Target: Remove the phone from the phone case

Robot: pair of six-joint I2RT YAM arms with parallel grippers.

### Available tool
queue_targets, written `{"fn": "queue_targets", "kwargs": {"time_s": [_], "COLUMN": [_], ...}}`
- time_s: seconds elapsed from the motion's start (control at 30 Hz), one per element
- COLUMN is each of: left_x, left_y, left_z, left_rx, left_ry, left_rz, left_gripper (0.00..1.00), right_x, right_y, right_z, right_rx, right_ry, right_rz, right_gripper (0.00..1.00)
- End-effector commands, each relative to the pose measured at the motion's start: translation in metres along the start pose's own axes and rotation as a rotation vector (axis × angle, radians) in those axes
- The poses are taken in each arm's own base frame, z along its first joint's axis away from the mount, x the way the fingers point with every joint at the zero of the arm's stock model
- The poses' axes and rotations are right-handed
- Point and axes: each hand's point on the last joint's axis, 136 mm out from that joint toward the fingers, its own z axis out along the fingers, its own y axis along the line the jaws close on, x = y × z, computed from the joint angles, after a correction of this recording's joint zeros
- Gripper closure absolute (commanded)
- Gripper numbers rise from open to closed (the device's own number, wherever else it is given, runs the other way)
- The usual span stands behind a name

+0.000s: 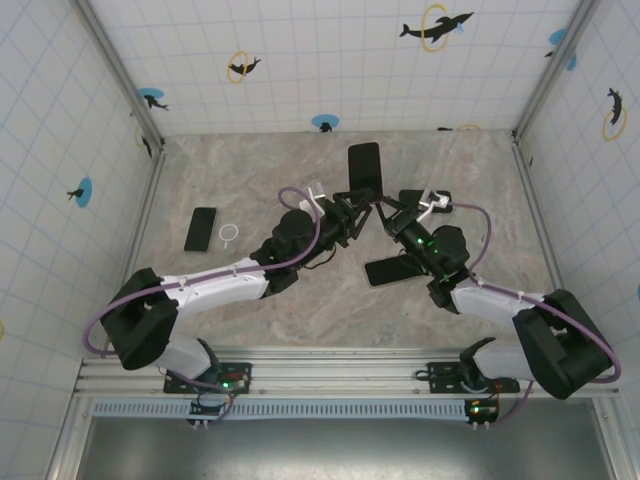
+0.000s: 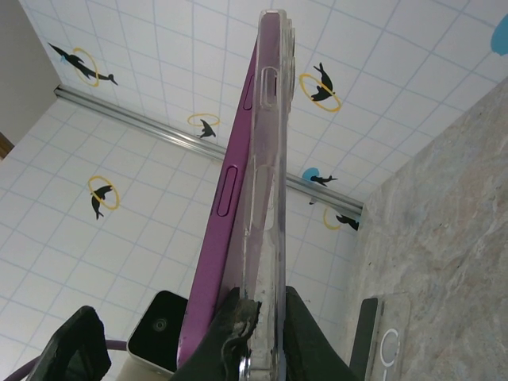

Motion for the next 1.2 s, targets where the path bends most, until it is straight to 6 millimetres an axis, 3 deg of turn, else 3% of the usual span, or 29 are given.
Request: {"fn": "queue_targets", "kwargs": {"time_s": [0.0,0.23,0.37,0.57,0.93,1.17], "left_x": [-0.011,-0.03,-0.039,-0.037,-0.031,-0.027], "left_y": [-0.011,-0.001,-0.007,-0.023,-0.036,-0.042], "left_z": [0.001,0.002,0.003,0.012,0.014,0.012], "left_rx": [0.043,-0.007,-0.015,0.054,0.071,0.087], "left_ry": [-0.054,-0.154,-0.21,-0.194,-0.164,-0.147], "left_rz": [-0.014,-0.011,0.008,-0.02,0.008,0.03], "left_gripper": [0.46,0.48,0.49,0.62,0.89,0.95], "right_x": [-0.006,-0.001,0.004,0.011,0.008,0.0], "right_y": [0.04,0.042,0.044,0.043,0.015,-0.007], "right_z": [0.001,-0.004,-0.006,-0.005,-0.002,0.0], "right_rx": [-0.128,-0.125,-0.126,-0.131,-0.002,0.105], "right_ry": [-0.025,-0.048,-0.067,-0.062,-0.09,-0.117], "right_rz": [-0.045,-0.071,-0.078,-0.062,-0.054,-0.086], "right_gripper": [1.0,1.0,1.0,1.0,1.0,1.0]}}
